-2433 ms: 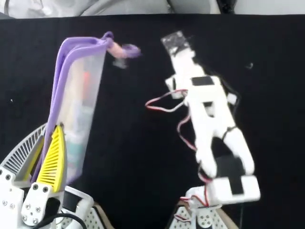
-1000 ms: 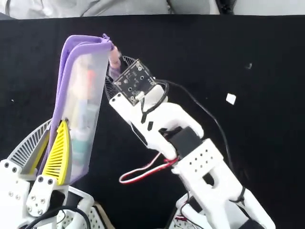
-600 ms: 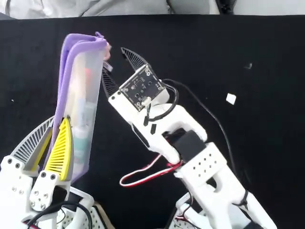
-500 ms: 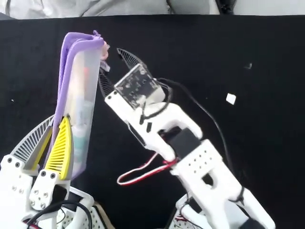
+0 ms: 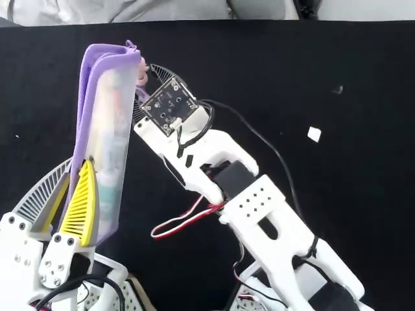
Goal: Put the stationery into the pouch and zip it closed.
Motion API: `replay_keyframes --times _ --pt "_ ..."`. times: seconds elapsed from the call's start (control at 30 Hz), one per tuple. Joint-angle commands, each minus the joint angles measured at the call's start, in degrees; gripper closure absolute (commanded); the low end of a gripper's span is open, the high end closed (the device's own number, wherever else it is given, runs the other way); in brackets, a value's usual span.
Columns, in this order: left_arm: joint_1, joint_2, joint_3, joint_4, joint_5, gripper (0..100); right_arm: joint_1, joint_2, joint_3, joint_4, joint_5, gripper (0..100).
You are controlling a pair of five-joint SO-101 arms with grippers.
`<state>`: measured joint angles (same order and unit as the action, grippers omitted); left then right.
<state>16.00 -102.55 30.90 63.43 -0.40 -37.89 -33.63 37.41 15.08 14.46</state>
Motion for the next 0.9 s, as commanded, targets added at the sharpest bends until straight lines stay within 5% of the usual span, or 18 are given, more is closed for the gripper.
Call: replay_keyframes --times 0.0,0.07,0.37,0.7,0.87 --pt "0.48 -0.09 -0.66 -1.67 0.79 97 -0.44 0.04 -4.09 -1.58 3.52 92.6" --pt "0.57 -0.09 -0.57 -1.67 0.79 97 -0.44 0.13 -4.35 -1.58 5.27 99.2" --pt "0.57 -0.09 -0.84 -1.67 0.88 97 0.97 0.13 -4.0 -4.66 4.66 89.0" --pt "0.75 0.35 -0.48 -2.2 1.05 97 4.84 -0.22 -4.26 -4.75 -5.01 81.2" --pt "7.43 0.35 -0.4 -2.11 1.85 97 4.84 0.22 -4.35 -6.95 -6.24 81.4"
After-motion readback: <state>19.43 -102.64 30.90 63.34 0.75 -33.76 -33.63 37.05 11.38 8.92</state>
